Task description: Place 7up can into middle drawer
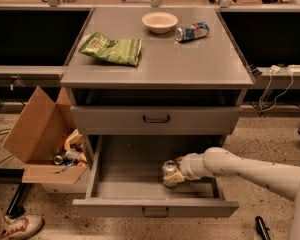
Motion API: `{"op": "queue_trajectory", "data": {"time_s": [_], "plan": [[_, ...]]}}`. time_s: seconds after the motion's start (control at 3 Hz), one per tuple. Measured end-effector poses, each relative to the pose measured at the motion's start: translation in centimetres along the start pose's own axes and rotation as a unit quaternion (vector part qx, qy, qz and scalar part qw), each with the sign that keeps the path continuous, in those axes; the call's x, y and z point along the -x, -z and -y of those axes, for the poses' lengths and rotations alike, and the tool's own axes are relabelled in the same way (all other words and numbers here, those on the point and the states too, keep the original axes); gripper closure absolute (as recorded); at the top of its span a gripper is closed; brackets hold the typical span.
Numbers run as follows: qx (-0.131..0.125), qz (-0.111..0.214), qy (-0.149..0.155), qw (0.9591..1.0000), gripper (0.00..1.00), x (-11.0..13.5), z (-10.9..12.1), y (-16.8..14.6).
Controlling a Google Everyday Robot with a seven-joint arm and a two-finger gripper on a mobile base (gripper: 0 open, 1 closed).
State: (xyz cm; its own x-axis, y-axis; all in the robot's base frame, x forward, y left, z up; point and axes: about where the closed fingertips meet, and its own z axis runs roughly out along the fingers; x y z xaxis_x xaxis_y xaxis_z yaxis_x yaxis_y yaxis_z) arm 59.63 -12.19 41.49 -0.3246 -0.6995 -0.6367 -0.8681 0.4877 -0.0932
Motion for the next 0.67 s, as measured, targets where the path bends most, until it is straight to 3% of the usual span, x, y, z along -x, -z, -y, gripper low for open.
{"op": "queue_trajectory", "data": {"time_s": [0.33,0.67], "plan": [[0.000,0.000,0.000,1.0000,0.15,0.00,0.00,0.00],[0.000,0.000,0.000,1.0000,0.00,0.00,0.00,0.01]]}}
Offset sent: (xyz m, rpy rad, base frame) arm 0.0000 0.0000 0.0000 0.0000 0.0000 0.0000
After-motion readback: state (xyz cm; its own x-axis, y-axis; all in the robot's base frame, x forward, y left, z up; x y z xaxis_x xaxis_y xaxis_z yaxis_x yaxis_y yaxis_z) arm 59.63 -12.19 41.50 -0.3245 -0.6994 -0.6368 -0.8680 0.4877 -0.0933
